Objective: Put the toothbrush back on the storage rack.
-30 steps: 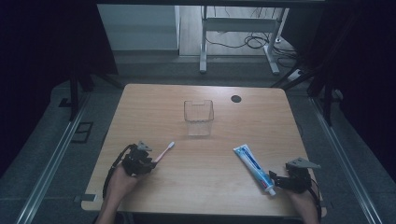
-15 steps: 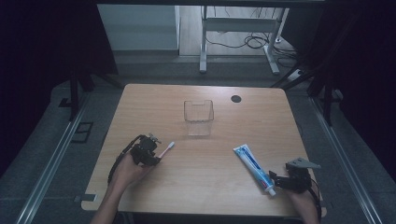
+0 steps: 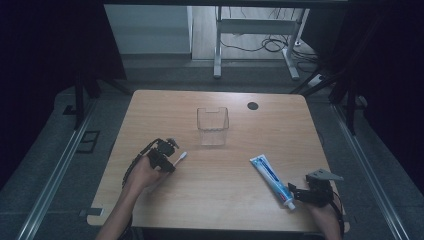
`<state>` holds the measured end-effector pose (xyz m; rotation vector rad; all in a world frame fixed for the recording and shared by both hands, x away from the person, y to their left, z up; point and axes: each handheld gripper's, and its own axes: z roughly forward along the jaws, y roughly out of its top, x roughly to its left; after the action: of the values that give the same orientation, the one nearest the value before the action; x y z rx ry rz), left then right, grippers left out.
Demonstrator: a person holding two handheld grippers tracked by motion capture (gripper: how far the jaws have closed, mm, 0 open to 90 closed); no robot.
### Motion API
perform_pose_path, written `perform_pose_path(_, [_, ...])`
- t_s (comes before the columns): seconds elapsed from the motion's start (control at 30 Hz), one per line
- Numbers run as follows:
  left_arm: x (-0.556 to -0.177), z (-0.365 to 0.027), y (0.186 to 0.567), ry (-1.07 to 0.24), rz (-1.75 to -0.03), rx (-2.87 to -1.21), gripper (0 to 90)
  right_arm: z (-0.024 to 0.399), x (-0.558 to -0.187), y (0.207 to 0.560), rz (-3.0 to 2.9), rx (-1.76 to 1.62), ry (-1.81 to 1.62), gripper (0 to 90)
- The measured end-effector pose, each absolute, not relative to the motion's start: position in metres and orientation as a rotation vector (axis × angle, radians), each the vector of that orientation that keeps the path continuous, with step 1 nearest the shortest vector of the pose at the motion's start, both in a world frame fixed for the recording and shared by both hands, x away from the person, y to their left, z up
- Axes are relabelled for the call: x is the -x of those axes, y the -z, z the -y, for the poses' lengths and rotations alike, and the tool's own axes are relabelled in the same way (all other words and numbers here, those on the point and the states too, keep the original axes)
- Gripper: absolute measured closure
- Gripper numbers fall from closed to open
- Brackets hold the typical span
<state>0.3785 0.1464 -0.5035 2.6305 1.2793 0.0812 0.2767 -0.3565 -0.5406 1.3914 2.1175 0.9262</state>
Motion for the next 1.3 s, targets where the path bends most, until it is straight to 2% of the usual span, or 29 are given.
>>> perform_pose_path(0.07, [-0.381,-0.145,0.503,-0.066,-1.297,-2.642,67.2,0.357,-0.277,0.541,-2.118,-1.391,-0.926,18.6])
perform_pose_path(0.2, [-0.385,-0.142,0.502,-0.044,-1.315,-2.665,77.3,0.357,-0.277,0.541,-2.118,-1.391,-0.926,18.6])
perform_pose_path(0.3, [-0.386,-0.141,0.501,-0.039,-1.31,-2.683,78.8,0.357,-0.277,0.541,-2.118,-1.391,-0.926,18.6])
perform_pose_path(0.6, [-0.384,-0.145,0.498,-0.013,-1.289,-2.621,79.4,0.356,-0.277,0.541,-2.118,-1.392,-0.926,18.5])
perform_pose_path(1.3, [-0.379,-0.147,0.452,-0.049,-1.149,-2.495,79.3,0.356,-0.276,0.541,-2.118,-1.395,-0.925,18.5])
